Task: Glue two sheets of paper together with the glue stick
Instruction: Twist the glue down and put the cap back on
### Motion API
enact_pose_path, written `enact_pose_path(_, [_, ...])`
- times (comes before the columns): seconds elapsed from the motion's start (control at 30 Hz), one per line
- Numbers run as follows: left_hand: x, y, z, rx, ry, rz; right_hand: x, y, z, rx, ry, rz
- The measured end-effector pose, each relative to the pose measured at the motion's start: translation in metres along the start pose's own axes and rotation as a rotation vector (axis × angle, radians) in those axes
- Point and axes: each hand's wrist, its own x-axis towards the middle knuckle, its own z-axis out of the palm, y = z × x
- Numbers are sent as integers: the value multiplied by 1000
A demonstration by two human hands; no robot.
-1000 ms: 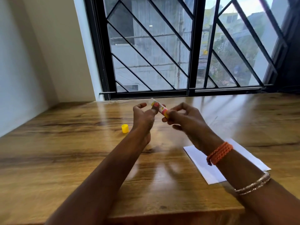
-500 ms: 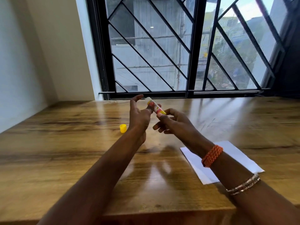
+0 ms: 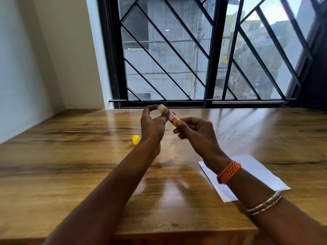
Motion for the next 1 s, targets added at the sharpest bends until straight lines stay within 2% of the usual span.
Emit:
enact_pose_path(0.1, [0,-2,1,-15,19,-27,1,1,1,-214,140,-173])
enact_pose_path(0.2, [3,-5,2,-25,27,-84,3,4,3,-258,178,-124])
enact_pose_path(0.3, [6,-6,0,-31,29,-98,3,3,1,71,14,114])
enact_pose_path(0.37, [7,-7,0,-30,38,-83,3,0,-1,288,-73,193])
enact_pose_path(0.47, [10,-9,0,-5,81,-55,5,1,-1,360,-95,173])
enact_pose_path(0.57, [11,-12,1,-6,96,-63,5,7,4,322,-65,142])
enact_pose_path(0.63, [12,-14,1,-3,109,-82,6,10,6,189,-25,41])
enact_pose_path(0.67, [13,-15,1,-8,116,-91,7,12,6,47,-6,-74])
enact_pose_path(0.77, [14,-17,2,-32,113,-147,13,17,2,-532,15,-581])
enact_pose_path(0.83, [15,-17,1,-69,91,-189,16,19,0,-803,9,-783])
enact_pose_path(0.9, [16,-15,-1,-126,87,-225,17,19,0,-807,1,-806])
enact_pose_path(1.0, [16,-12,-1,-188,74,-261,15,18,0,-518,0,-584])
